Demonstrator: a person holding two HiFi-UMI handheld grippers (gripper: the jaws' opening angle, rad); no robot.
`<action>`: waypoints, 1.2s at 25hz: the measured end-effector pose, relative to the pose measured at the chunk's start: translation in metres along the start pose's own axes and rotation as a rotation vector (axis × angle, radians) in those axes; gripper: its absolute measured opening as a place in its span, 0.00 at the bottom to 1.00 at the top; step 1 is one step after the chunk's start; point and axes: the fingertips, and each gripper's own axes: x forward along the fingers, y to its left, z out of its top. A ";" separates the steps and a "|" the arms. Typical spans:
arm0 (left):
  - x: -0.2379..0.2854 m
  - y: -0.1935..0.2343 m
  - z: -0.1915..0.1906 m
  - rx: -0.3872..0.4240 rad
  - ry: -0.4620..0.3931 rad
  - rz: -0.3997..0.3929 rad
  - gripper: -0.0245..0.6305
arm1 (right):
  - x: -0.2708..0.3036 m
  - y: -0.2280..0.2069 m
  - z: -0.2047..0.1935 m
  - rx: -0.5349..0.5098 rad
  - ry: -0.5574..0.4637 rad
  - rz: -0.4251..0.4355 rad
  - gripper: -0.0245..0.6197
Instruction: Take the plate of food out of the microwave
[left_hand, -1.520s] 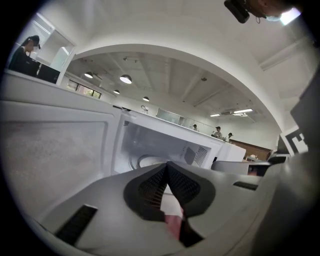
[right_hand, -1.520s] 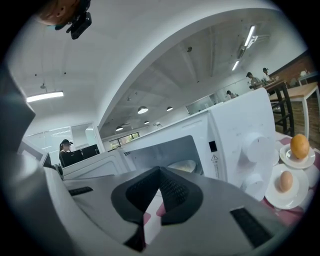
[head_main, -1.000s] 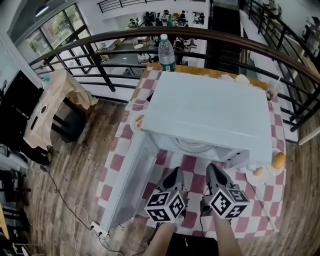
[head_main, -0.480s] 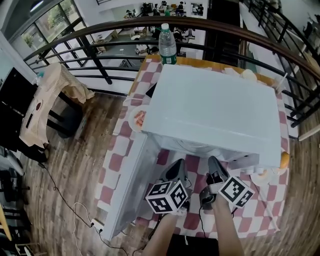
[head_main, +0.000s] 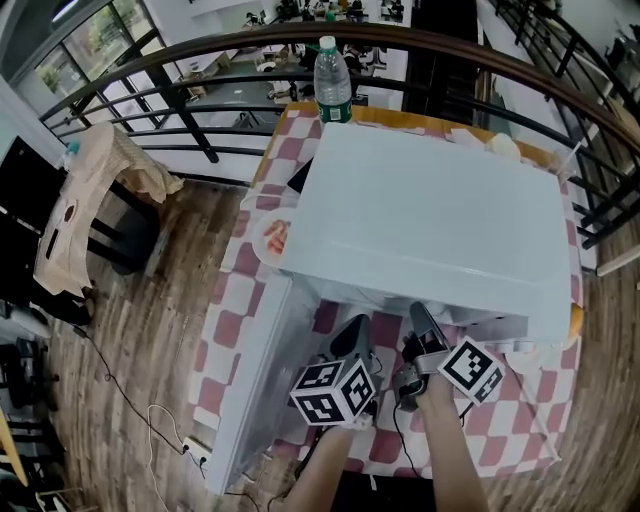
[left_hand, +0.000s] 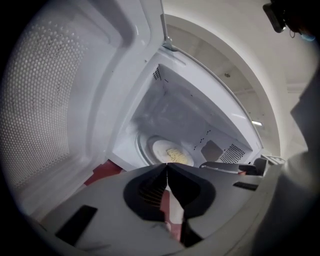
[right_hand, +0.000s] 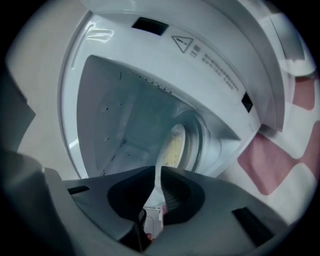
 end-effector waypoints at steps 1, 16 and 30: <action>0.001 0.000 0.000 -0.001 0.000 -0.001 0.05 | 0.003 0.000 0.000 0.033 0.001 0.003 0.16; 0.009 0.002 -0.005 -0.009 0.024 -0.015 0.04 | 0.025 -0.016 0.004 0.135 -0.039 -0.058 0.25; 0.008 0.009 -0.014 -0.008 0.047 -0.018 0.04 | 0.034 -0.030 0.007 0.198 -0.063 -0.131 0.16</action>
